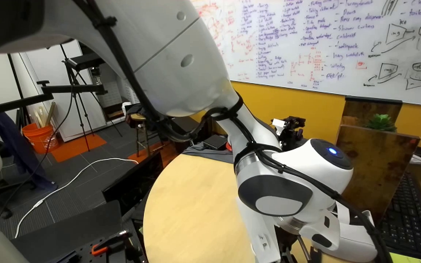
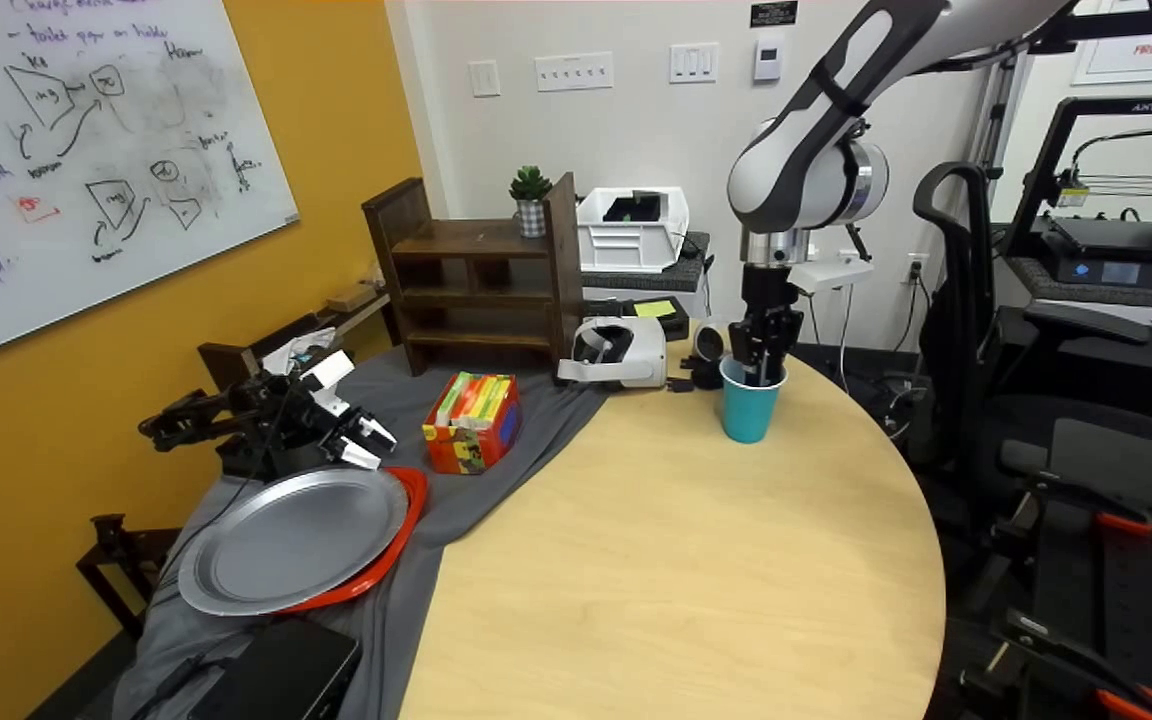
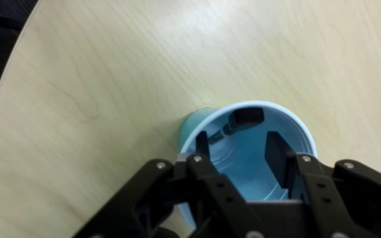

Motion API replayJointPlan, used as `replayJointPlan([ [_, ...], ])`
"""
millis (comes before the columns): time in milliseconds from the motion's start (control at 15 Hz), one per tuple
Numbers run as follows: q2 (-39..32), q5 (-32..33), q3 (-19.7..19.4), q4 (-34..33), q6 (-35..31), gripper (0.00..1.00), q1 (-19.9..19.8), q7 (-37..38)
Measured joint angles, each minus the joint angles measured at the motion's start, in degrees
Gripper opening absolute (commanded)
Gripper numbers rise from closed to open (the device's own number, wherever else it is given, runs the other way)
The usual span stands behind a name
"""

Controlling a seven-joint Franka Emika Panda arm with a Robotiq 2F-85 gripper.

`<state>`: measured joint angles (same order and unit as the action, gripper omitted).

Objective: Put the marker on the table

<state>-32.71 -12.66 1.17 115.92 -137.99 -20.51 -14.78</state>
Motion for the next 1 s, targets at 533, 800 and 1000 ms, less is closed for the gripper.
replayJointPlan([
  [533,-1.8,0.0,-0.9,-2.7,2.4,0.15,0.6,0.0],
  [800,-2.4,0.1,-1.0,-3.7,2.9,0.0,0.9,0.0],
  [1000,-2.7,0.2,-1.0,-4.4,3.5,0.01,1.1,0.0],
])
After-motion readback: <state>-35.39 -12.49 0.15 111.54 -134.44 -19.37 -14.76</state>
